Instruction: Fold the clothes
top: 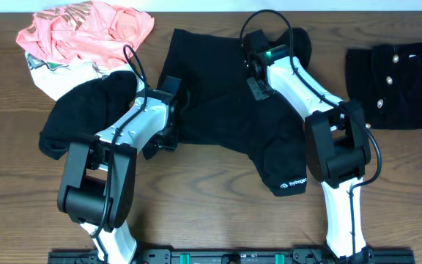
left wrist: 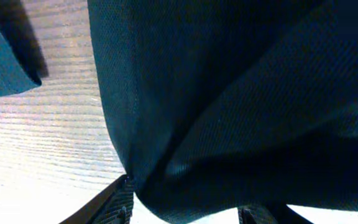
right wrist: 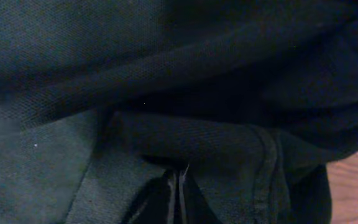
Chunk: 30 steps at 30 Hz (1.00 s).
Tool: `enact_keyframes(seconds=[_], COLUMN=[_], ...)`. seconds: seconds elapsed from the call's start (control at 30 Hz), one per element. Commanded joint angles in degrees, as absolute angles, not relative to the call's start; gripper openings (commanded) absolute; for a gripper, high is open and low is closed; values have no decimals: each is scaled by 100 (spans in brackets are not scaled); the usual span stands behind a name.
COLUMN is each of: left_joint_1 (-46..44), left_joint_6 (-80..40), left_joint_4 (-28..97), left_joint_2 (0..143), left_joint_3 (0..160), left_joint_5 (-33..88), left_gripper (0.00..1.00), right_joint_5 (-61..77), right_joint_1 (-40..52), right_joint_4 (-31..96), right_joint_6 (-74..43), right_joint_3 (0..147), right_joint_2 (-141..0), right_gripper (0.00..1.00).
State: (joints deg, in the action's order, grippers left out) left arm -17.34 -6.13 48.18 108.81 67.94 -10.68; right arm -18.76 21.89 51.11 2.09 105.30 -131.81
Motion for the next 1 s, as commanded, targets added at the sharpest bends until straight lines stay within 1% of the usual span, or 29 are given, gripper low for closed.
enact_keyframes(seconds=[0.0,0.2,0.33,0.53,0.7,0.83,0.97], left_joint_1=[-1715,-1715,-1715,-1715,-1715,-1715,-1715], left_joint_6=[-624,-624,-624,-624,-624,-624,-624], left_joint_4=[4836,4838,4838,4838,4838,4818,4816], left_joint_2=[10886,10886,10886,10886,10886,10886,10886], left_joint_3=[6772,6772,6772,6772,6772,6772,6772], left_joint_5=[-1052,-1052,-1052,-1052,-1052,-1052,-1052], left_gripper=[54,54,54,54,54,54,54], right_joint_5=[-2123,-2123,-2121,-2027,-1452,-1107,-1092], right_joint_1=[2156,2008,1680,886,137,-244,-572], right_joint_4=[5129,5376,5684,6285,6613,6799,7043], right_joint_6=[8,-316,-545,-849,-873,-926,-1339], right_joint_3=[10538,10543,10543,10543,10541,10541,10541], right_joint_2=[-13131,-12678,-12302,-12075,-12077,-12077,-12077], right_gripper=[1,1,1,1,1,1,1])
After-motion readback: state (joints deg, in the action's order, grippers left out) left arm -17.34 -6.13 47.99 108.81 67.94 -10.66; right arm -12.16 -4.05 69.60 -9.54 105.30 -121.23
